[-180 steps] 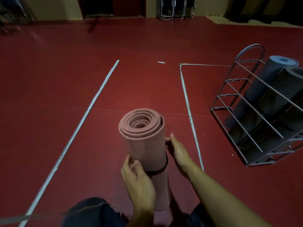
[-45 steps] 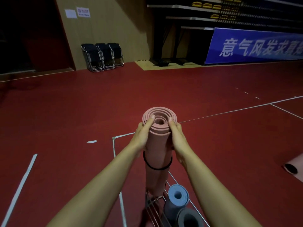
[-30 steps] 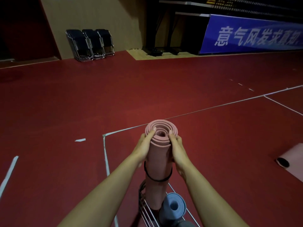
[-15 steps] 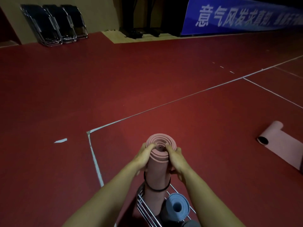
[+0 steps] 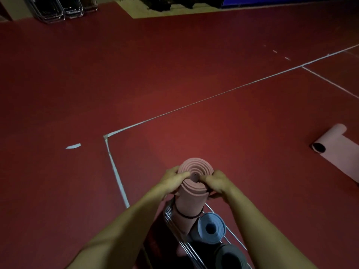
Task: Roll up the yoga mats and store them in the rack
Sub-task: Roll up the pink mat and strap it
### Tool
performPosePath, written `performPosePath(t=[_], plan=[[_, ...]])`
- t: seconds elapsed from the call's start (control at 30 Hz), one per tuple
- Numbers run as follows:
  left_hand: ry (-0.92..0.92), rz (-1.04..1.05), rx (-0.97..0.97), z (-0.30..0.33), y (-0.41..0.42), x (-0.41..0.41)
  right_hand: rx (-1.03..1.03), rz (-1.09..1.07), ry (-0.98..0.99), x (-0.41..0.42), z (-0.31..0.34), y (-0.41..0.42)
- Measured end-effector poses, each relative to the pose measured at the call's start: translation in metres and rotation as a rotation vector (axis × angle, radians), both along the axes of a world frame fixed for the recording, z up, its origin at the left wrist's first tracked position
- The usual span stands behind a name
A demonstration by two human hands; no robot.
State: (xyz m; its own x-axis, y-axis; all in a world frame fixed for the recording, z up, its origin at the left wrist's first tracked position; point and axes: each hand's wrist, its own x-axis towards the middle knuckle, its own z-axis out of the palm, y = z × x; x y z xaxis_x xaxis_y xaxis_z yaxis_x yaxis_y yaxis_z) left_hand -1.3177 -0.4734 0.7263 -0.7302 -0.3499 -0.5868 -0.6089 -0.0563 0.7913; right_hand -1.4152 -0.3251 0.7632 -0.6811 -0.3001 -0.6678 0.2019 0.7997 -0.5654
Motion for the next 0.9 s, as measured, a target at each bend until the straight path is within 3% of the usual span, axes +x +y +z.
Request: performPosePath(t=[0.23,0.43,0.53,0.77,0.9], plan=[[-0.01,-0.245,-0.093,0.007,-0.007,-0.02,0.273,0.29,0.065,-0.026,0.009,0.003],[0.028,-0.468,-0.194,0.007,-0.007,-0.033,0.346,0.425,0.049,-0.032,-0.003,0.006],[0.04,-0.562,-0.208,-0.004,-0.001,-0.038,0.284,0.45,0.032,-0.037,-0.015,0.01],[-0.021,-0.476,-0.229,-0.054,0.024,-0.032,0.275,0.513,-0.049,-0.03,-0.077,0.029],[-0.162,-0.528,-0.267,-0.096,0.022,-0.023,0.263,0.442,-0.063,-0.016,-0.115,0.032]])
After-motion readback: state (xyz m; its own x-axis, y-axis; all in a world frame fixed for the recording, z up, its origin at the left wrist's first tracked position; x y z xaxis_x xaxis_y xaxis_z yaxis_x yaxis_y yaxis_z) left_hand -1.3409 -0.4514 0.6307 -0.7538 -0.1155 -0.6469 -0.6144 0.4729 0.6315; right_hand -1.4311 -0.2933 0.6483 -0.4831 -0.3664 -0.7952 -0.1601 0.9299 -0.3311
